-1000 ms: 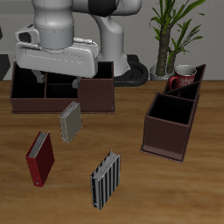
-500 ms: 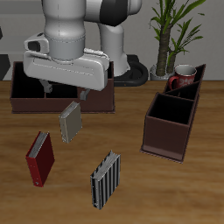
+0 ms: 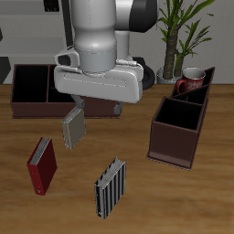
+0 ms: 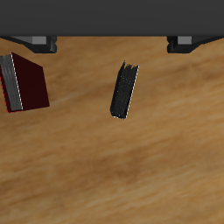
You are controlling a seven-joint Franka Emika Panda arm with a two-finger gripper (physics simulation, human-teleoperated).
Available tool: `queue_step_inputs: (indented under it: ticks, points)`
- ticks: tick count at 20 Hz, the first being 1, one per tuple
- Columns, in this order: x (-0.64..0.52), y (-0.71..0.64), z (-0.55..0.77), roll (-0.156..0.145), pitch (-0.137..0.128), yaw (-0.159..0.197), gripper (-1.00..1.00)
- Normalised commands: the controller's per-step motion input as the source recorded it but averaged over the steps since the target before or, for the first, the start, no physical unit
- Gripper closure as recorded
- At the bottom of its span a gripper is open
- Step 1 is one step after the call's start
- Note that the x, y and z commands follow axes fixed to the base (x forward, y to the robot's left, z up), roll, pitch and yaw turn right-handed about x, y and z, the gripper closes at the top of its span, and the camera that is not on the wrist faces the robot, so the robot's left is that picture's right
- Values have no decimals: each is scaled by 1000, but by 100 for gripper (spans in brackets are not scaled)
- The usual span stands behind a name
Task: Place the red mug into the left desk caddy's left compartment and place the striped book into the left desk caddy's back compartment and place the red book into the back desk caddy's front compartment
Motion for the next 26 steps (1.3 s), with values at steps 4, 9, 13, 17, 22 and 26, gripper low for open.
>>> queue_step_inputs:
  ticks: [4,9,13,17,22,26]
  points:
    - [388,167,-130,2,-8,-60,-100]
    - [257,148,-131,10,-16,-25,-100]
    - [130,-6,-164,-46,-22,-17,-100]
    - [161,-44,-431,-10,7,-22,-100]
    - [83,-78,-274,-14,29,-11,-100]
    - [55,-174,-534,-24,40,-14,-100]
